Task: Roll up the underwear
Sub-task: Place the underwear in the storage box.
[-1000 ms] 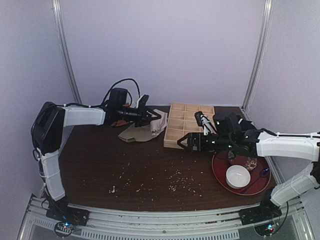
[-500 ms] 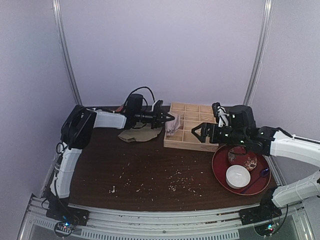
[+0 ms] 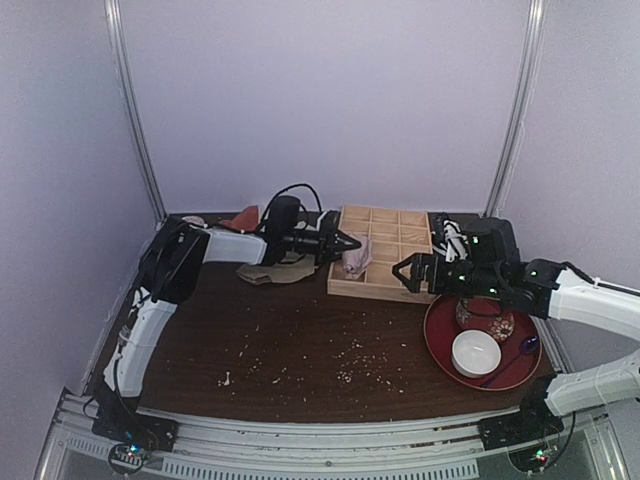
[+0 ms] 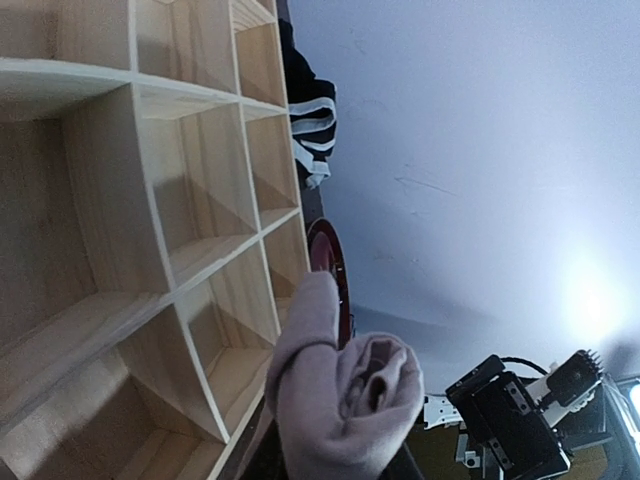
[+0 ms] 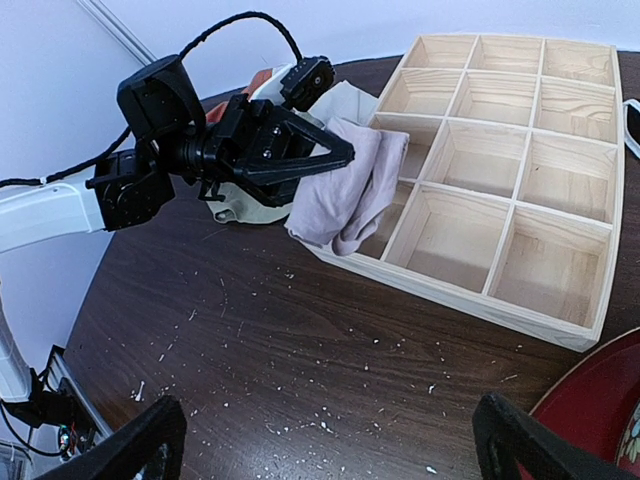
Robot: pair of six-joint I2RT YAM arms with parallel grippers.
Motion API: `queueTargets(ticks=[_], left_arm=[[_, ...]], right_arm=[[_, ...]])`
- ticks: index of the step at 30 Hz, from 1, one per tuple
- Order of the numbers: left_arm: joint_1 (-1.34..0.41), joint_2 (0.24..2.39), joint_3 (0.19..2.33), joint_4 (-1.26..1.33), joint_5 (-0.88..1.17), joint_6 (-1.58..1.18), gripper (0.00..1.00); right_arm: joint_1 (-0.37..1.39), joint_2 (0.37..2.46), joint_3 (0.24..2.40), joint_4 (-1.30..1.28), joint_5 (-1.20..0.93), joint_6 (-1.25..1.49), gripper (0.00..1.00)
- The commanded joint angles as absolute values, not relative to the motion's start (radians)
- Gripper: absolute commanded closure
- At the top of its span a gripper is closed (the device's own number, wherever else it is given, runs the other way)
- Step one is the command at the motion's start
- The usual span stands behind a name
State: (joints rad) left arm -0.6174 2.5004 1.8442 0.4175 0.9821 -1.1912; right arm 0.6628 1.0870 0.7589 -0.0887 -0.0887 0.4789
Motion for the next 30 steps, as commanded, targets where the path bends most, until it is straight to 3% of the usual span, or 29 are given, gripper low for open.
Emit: queueTargets(ticks=[1,14,30], left_arm=[[-0.624,2.507,1.879,0.252,0.925,-1.083,1.00],[-0.640,2.540,2.047,-0.228,0.758,-0.848,1.00],[-0.691,2.548,2.168,-0.629,0.530,-0.771,1.00]], right_arm=[[0.657,1.056,0.737,-0.104,-0.073,0.487,0.00],[0.655,1.032,0.712,-0.108,-0.079,0.490,0.00],[0.655,1.029,0.686,-0.087,-0.080,0.497,0.00]])
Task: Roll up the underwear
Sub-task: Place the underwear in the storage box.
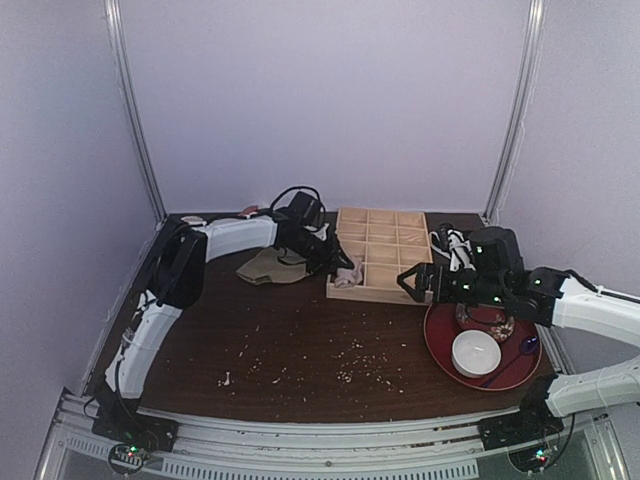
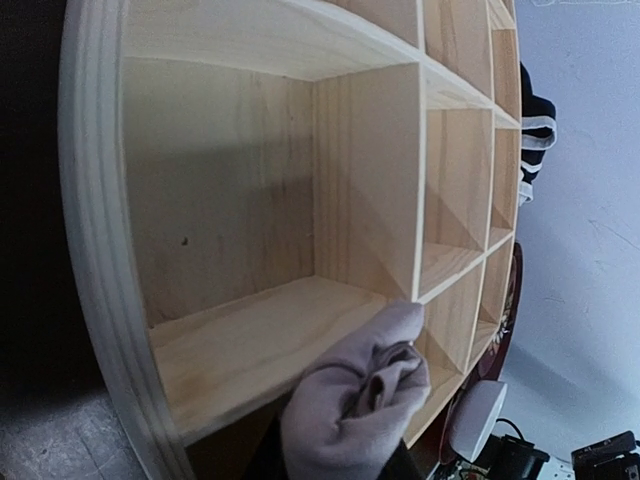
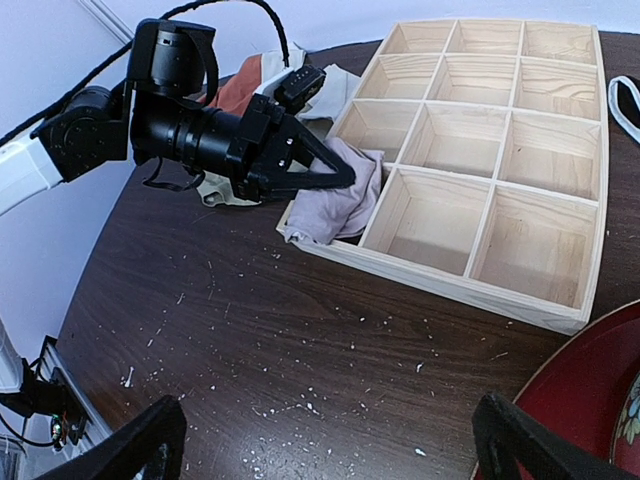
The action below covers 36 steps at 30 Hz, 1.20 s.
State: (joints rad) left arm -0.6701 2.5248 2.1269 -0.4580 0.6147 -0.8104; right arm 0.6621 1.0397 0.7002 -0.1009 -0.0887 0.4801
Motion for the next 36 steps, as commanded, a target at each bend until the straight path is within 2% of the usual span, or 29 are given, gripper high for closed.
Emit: queueTargets(ticks=[1,15,36], left_arm=[[-0.695,2.552,2.180,-0.645,0.521,-0.771,1.00],[-0.724,2.623,2.330,-0.846,0.373,-0.757,1.00],[-0.783,2.623,2.362,-1.009,0.204,-0.773,1.00]], right_arm=[[0.655,1.029,0.684,-0.085,-0.081,0.497,0.00],[0.654,1.010,0.669,-0.096,-0.078,0.506,0.00],[0.654,0.975,0.621,-0.079,-0.097,0.537,0.00]])
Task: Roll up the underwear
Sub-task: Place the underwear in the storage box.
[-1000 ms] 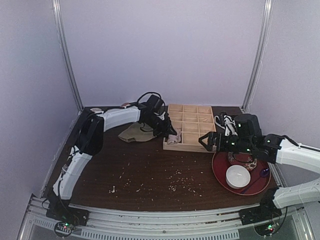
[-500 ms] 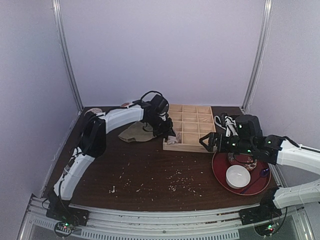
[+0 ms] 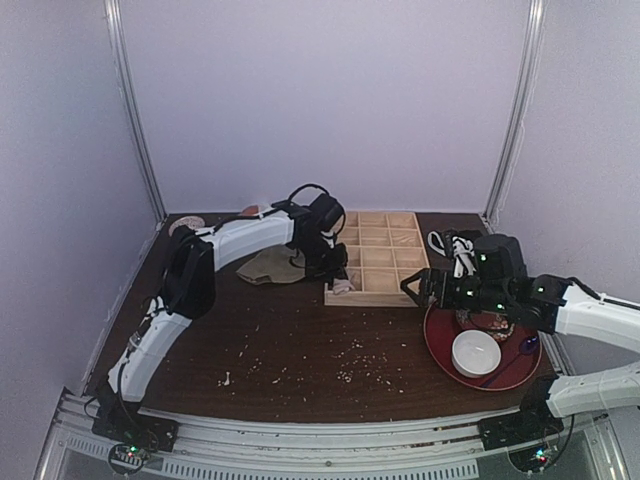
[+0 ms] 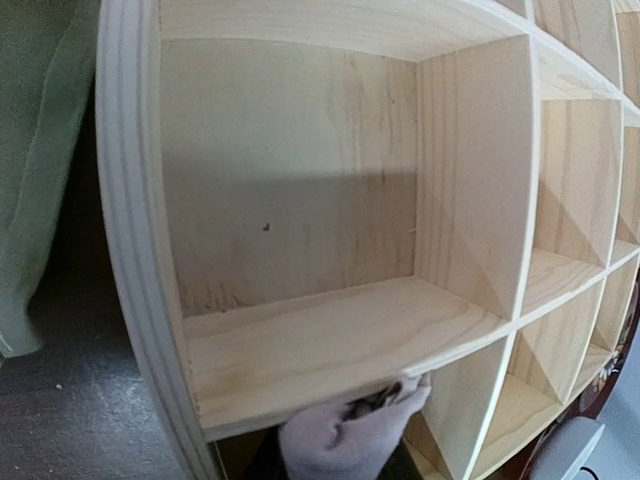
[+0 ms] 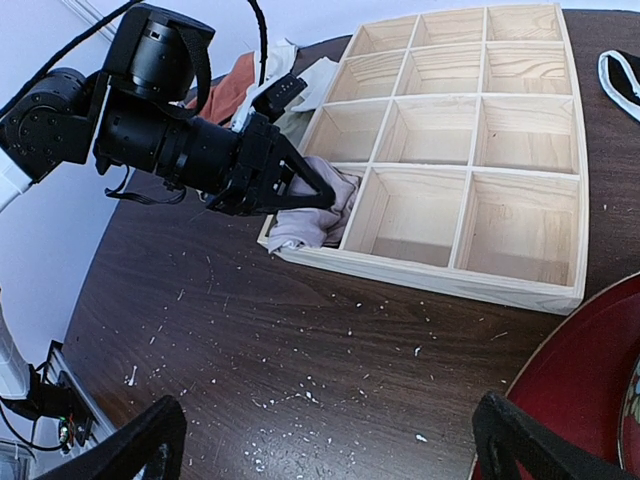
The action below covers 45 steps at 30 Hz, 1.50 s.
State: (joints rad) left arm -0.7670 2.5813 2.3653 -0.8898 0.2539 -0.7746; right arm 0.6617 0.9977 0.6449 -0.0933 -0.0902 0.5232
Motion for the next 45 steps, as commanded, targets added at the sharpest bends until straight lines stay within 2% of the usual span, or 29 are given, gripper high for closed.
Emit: queueTargets(ticks=[1,11,18,22,26,29,35,40,45], left_arm=[[-0.784,2.626,2.362,-1.009,0.199,-0.778,1.00],[-0.786,2.634,2.344,-0.955,0.207,-0.812,1.00],[-0.781,2.553,2.301,-0.942,0.211,-0.804,0.78],[-0.773,2.527,2.285,-0.943,0.233,-0.816,0.74],[-0.774,2.498,2.268,-0.949,0.252,-0.821,0.62],[-0.773,2.477,2.248,-0.945,0.251,-0.819,0.59],[-0.774,2.472,2.215,-0.986,0.235,-0.764,0.71],[-0.776,2.471,2.200,-1.050,0.202,-0.714,0.76],[-0.784,2.470,2.215,-1.072,0.177,-0.713,0.94]], right_arm=[[0.656,0.973,0.617,-0.075,-0.099,0.540,0.00],[0.654,0.936,0.596,-0.088,-0.105,0.549,0.00],[0.654,0.927,0.592,-0.085,-0.101,0.548,0.00],[0.654,0.933,0.595,-0.075,-0.104,0.548,0.00],[0.655,0.934,0.594,-0.072,-0.108,0.546,0.00],[0.655,0.933,0.591,-0.067,-0.109,0.547,0.00],[0.654,0.928,0.588,-0.068,-0.112,0.546,0.00],[0.654,0.923,0.579,-0.066,-0.117,0.553,0.00],[0.654,0.922,0.571,-0.055,-0.124,0.566,0.00]])
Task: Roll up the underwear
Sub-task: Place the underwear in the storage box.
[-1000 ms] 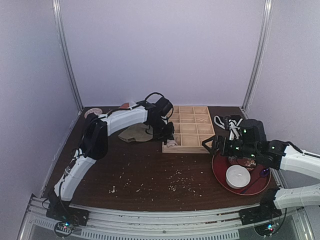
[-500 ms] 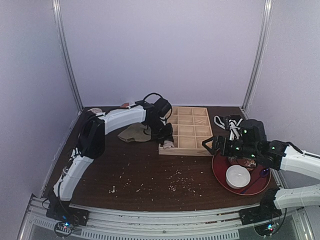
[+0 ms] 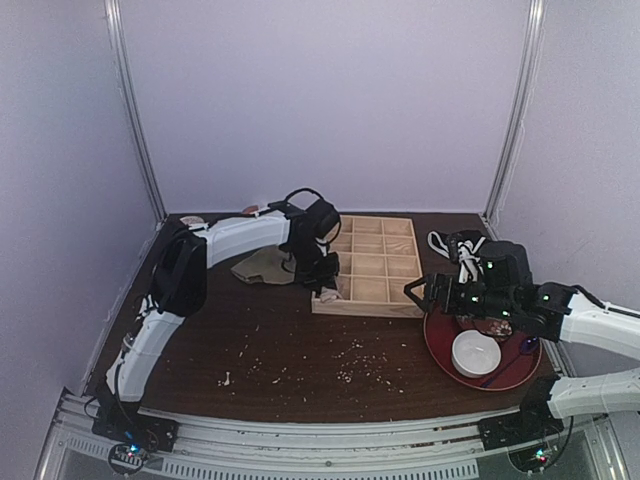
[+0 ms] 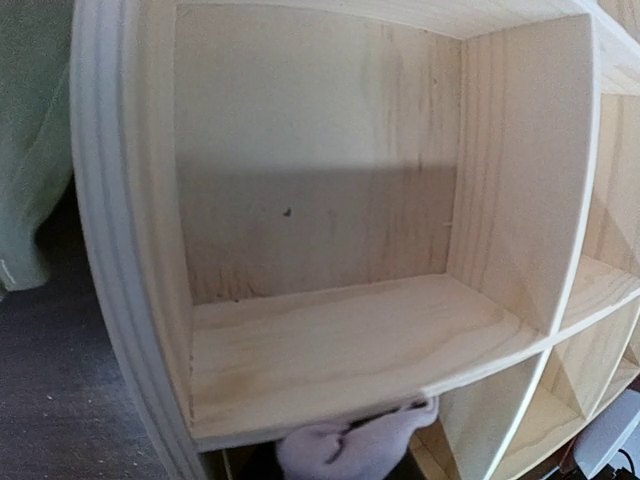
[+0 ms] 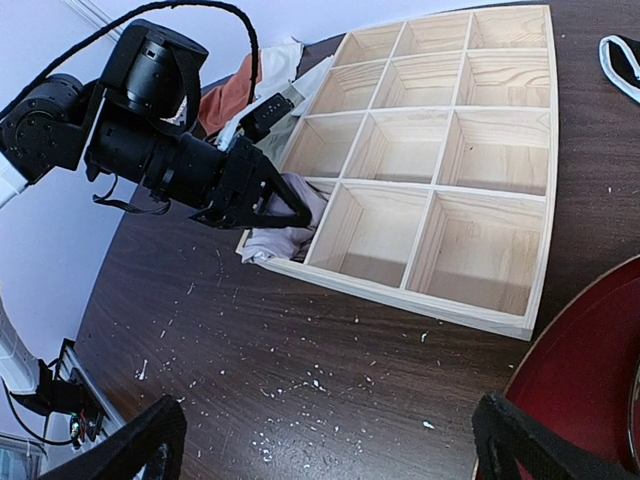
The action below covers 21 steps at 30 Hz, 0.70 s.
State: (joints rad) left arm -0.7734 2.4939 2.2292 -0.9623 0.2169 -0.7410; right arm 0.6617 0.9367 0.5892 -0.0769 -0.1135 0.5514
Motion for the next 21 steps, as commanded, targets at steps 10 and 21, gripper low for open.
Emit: queueTargets(ticks=[10,21], left_arm=[[-0.801,2.548,2.301,-1.110,0.135,-0.778,1.00],[-0.791,2.465,2.288,-1.091,0.170,-0.782,0.67]], right_arm=[[0.655,0.905,0.543,-0.044,-0.143,0.584,0.00],[0.655,0.880,0.531,-0.048,-0.143,0.586,0.00]])
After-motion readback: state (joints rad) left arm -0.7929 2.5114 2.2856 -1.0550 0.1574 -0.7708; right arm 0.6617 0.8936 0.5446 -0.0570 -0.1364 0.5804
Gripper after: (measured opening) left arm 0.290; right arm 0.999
